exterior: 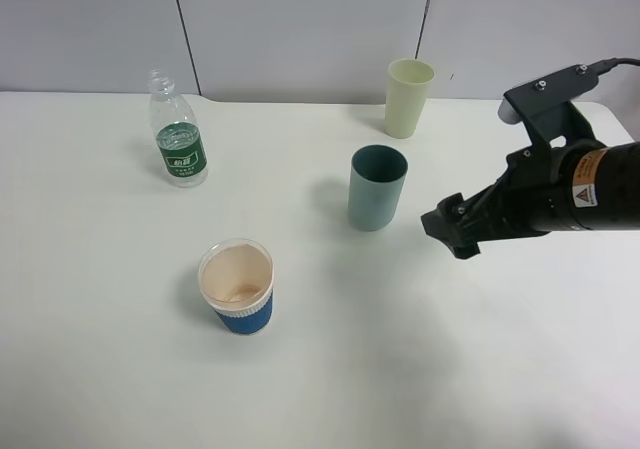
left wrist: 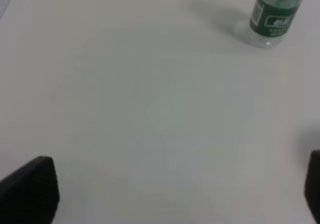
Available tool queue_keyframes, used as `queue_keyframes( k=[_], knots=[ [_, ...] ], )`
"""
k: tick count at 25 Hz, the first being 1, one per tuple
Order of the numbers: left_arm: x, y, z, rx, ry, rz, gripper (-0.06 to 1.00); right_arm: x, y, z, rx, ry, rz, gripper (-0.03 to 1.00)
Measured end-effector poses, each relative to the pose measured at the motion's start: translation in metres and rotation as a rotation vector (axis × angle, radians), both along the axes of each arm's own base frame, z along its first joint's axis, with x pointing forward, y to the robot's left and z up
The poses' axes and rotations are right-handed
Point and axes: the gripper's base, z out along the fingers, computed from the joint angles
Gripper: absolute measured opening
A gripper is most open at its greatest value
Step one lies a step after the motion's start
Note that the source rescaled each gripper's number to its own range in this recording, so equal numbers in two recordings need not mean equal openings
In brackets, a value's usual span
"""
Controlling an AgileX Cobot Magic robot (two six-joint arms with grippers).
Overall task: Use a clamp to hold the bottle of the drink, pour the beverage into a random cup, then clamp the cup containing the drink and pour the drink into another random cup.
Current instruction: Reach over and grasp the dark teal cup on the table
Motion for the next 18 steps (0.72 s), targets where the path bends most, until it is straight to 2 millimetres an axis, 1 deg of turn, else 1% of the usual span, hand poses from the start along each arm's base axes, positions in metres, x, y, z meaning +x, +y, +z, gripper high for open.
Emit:
queue_keyframes(
  k=[3,11,18],
  knots=[
    [0.000,0.000,0.000,0.000,0.000,0.000,1.00,0.005,0.004,-0.008,-0.001,0.015,0.009,1.00],
    [0.000,0.000,0.000,0.000,0.000,0.000,1.00,0.021,0.018,-0.049,-0.003,0.088,0.042,1.00],
    [0.000,0.000,0.000,0.000,0.000,0.000,1.00,0.031,0.027,-0.071,0.038,0.075,0.077,1.00]
  ],
)
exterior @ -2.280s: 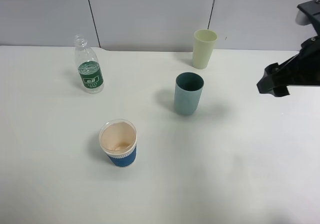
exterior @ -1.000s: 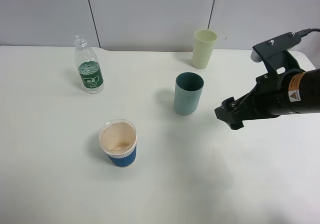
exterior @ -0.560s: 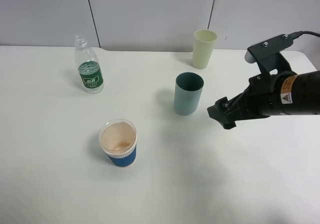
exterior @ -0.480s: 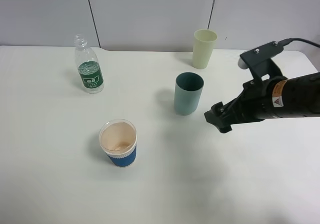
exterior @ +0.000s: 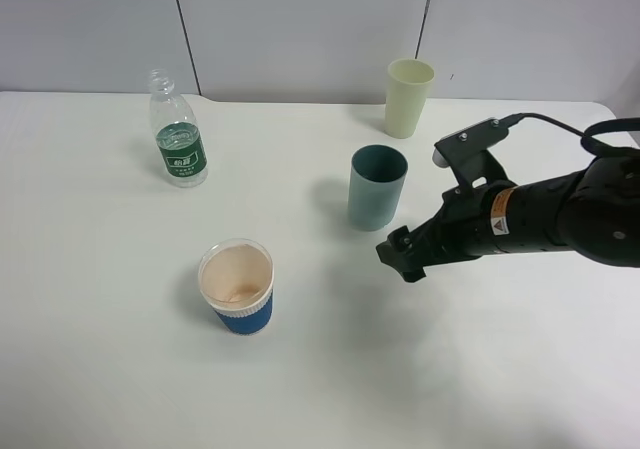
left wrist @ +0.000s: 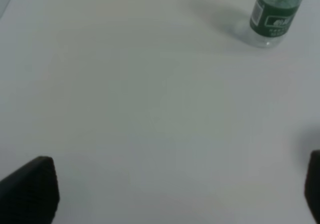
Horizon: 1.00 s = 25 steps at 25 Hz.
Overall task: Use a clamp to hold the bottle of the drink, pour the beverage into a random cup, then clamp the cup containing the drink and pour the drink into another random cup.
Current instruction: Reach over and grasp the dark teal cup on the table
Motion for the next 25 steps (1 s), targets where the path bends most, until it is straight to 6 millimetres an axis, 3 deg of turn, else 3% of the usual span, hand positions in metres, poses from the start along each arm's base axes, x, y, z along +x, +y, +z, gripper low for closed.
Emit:
queue_keyframes(
  k=[6,25],
  knots=[
    [0.000,0.000,0.000,0.000,0.000,0.000,1.00,0.013,-0.008,-0.011,0.036,-0.034,-0.025,1.00],
    [0.000,0.000,0.000,0.000,0.000,0.000,1.00,0.025,0.002,-0.031,0.046,-0.193,0.139,1.00]
  ],
)
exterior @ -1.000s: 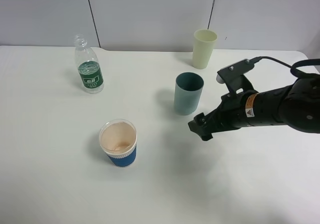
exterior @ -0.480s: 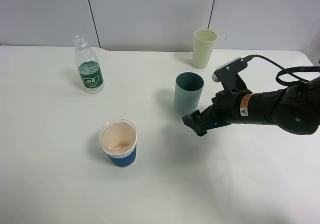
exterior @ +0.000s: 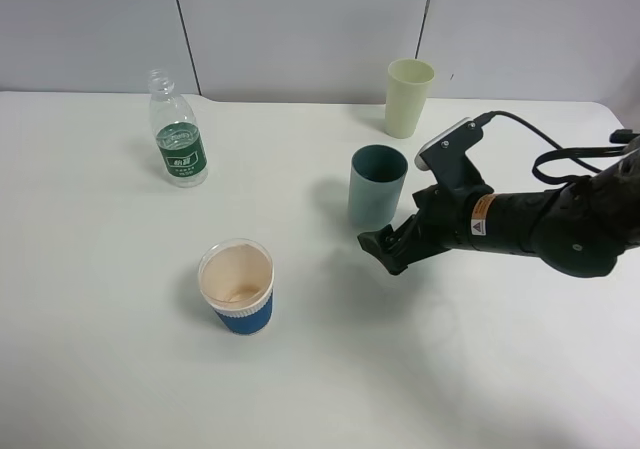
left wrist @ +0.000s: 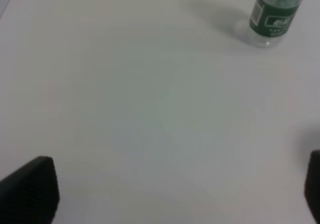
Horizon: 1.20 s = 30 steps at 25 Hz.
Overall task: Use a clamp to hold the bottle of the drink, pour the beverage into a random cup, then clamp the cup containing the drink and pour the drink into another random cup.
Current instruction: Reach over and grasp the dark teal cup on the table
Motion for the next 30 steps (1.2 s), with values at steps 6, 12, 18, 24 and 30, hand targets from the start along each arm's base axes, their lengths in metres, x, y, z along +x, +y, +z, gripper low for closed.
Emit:
queue_keyframes(
  k=[6,12,18,24,30],
  knots=[
    [0.000,0.000,0.000,0.000,0.000,0.000,1.00,0.007,-0.003,-0.007,0.027,-0.043,-0.040,1.00],
    [0.000,0.000,0.000,0.000,0.000,0.000,1.00,0.009,-0.001,-0.019,0.073,-0.066,-0.044,1.00],
    [0.000,0.000,0.000,0.000,0.000,0.000,1.00,0.011,0.002,-0.030,0.108,-0.119,-0.023,1.00],
    [0.000,0.000,0.000,0.000,0.000,0.000,1.00,0.012,0.003,-0.029,0.104,-0.190,0.002,1.00],
    [0.000,0.000,0.000,0.000,0.000,0.000,1.00,0.014,0.002,-0.028,0.093,-0.232,0.013,1.00]
  ],
)
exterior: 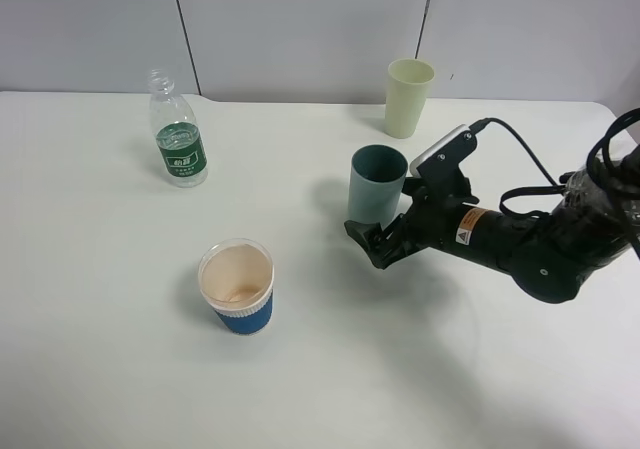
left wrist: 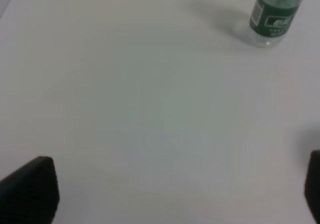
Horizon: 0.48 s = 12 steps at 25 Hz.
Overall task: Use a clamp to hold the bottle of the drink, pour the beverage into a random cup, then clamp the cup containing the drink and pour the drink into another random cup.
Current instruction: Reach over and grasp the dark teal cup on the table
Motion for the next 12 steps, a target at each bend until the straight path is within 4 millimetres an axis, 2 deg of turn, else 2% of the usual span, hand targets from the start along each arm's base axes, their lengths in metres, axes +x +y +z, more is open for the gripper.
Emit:
queue_keyframes(
  k=[5,12],
  knots=[
    [0.000,0.000,0.000,0.000,0.000,0.000,1.00,0.001,0.000,0.000,-0.021,-0.029,0.004,1.00],
    [0.000,0.000,0.000,0.000,0.000,0.000,1.00,0.000,0.000,-0.013,-0.012,-0.077,0.021,1.00]
  ],
)
